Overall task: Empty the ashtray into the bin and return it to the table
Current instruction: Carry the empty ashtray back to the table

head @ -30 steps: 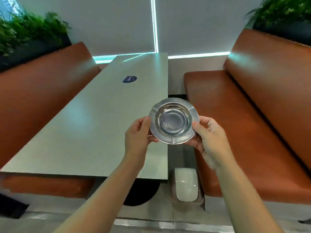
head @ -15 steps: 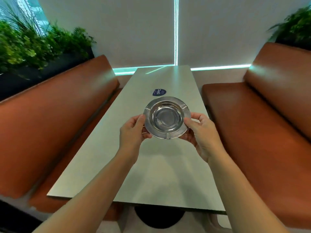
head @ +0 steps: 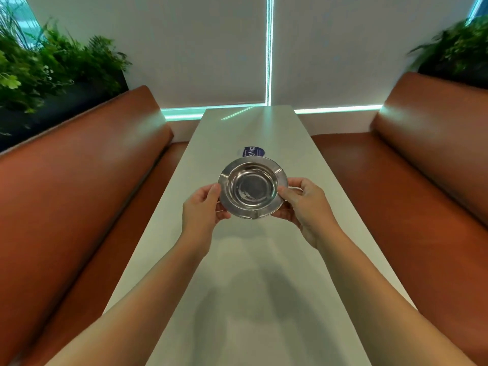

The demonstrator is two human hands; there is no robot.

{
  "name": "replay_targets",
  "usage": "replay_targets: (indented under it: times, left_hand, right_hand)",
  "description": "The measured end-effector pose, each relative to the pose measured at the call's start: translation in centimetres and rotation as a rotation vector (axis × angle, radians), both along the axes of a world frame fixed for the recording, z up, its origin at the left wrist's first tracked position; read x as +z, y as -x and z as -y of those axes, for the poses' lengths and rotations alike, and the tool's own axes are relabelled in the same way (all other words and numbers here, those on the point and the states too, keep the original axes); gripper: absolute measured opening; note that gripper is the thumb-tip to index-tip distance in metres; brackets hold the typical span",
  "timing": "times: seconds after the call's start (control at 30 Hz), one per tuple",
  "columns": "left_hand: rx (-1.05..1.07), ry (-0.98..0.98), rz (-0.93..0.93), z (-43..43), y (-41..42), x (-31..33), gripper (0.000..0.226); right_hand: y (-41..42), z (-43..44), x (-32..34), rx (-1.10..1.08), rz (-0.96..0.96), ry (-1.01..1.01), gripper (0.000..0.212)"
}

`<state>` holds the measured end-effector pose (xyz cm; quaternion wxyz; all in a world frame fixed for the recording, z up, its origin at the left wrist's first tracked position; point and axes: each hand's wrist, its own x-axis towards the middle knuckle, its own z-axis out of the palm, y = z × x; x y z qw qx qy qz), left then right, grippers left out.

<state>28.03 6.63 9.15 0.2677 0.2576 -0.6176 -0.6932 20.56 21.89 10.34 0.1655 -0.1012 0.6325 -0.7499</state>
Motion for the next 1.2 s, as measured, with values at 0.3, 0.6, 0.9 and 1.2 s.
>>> replay_targets:
  times: [0.3,0.6,0.9,1.2]
  left_hand:
    - [-0.031,-0.041,0.005,5.5,10.8,0.0,0.015]
    - [-0.009,-0.056,0.146,11.3,25.8,-4.8,0.015]
    - [0.054,-0.116,0.274,16.2,37.0,-10.7,0.017]
    - [0.061,-0.083,0.29,19.6,43.5,-14.1,0.015]
  right_hand:
    - [10.7,5.6,-0.7,-0.028,0.03,-0.006,0.005]
    - [25.9,11.6,-5.8,-0.03,0.167,-0.072,0.004]
    - [37.6,16.8,-12.4,-0.028,0.233,-0.173,0.013]
    - [43.9,20.0,-15.2,-0.044,0.192,-0.202,0.017]
